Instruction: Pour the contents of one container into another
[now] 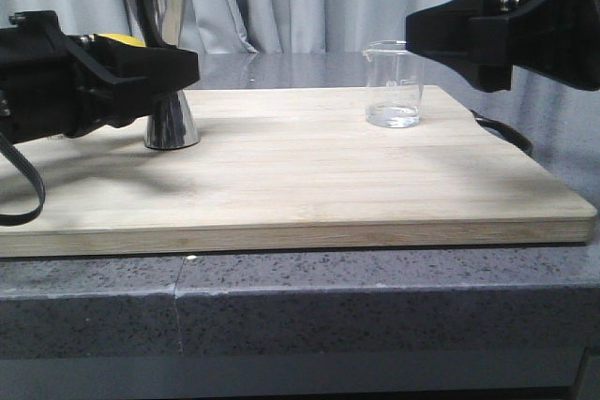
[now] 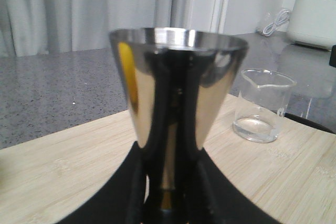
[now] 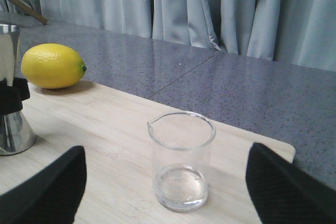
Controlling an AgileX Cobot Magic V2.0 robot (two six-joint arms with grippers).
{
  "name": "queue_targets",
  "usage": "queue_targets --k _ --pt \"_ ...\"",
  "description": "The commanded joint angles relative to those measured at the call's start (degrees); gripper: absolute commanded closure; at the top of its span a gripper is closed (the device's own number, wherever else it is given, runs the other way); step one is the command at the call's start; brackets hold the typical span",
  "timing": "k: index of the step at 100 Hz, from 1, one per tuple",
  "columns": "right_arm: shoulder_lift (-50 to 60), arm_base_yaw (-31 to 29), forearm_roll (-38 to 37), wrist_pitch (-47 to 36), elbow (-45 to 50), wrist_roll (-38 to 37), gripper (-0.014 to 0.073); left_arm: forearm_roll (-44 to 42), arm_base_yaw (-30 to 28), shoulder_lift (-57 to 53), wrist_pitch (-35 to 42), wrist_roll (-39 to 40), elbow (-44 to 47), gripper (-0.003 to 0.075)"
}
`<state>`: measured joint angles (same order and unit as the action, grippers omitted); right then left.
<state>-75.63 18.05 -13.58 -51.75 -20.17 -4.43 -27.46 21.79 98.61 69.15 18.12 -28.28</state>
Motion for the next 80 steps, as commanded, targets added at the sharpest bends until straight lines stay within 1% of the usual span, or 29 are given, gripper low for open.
queue_targets --k 1,9,21,31,40,65,72,80 --pt "1.68 -0.13 0.10 -4.99 -1.07 0.01 0.0032 -0.10 -0.05 -1.03 5.01 0.13 -0.86 0.0736" --pt "1.68 -0.13 0.10 -4.99 -1.07 0.01 0.0032 -0.10 -0.05 -1.03 5.01 0.13 -0.86 0.0707" --pt "1.68 -0.13 0.10 -5.53 -1.07 0.01 0.0032 -0.10 -0.05 -1.03 5.01 0.34 -0.86 0.0612" --pt "1.68 -0.13 0.10 -6.05 -1.07 0.01 0.0032 -0.10 -0.05 -1.03 5.01 0.34 -0.86 0.0561" --pt "1.68 -0.13 0.10 -6.23 -1.07 0.01 0.0032 -0.10 -0.05 -1.03 5.01 0.34 -0.86 0.0540" --pt "1.68 -0.13 0.10 -6.23 -1.07 0.01 0.0032 -0.10 -0.05 -1.03 5.23 0.46 -0.86 0.0528" --pt "1.68 -0.13 0.10 -6.23 -1.07 0.01 0.0032 -0.10 -0.05 -1.03 5.49 0.46 -0.86 0.0470" --pt "1.68 -0.13 0.10 -6.23 -1.07 0.01 0.0032 -0.10 -0.05 -1.03 5.61 0.56 -0.86 0.0372"
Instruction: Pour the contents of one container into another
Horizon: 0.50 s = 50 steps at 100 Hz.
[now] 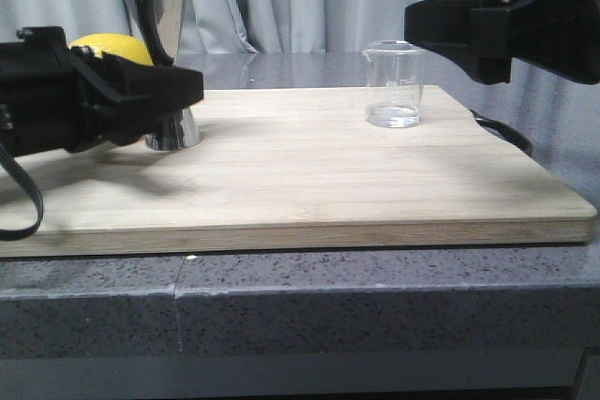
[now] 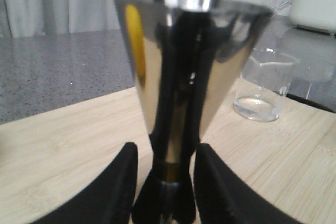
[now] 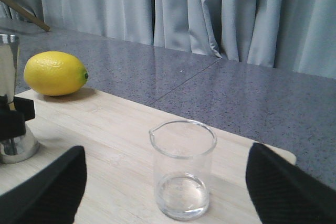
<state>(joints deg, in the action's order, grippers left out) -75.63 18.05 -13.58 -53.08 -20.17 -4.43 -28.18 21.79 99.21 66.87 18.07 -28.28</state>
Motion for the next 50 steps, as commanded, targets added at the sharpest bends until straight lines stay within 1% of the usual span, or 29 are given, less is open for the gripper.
queue_targets --k 1,4,11,50 --pt "1.68 -0.13 0.10 -4.90 -1.07 0.01 0.0032 0.62 -0.05 -1.63 7.88 0.60 -0.86 0.0365" --pt "1.68 -0.13 0.10 -4.90 -1.07 0.01 0.0032 0.62 -0.05 -1.63 7.88 0.60 -0.86 0.0335" --pt "1.68 -0.13 0.10 -4.90 -1.07 0.01 0.0032 0.73 -0.05 -1.63 8.12 0.72 -0.86 0.0306" --pt "1.68 -0.13 0.10 -4.90 -1.07 0.01 0.0032 1.26 -0.05 -2.29 9.00 0.72 -0.86 0.0306"
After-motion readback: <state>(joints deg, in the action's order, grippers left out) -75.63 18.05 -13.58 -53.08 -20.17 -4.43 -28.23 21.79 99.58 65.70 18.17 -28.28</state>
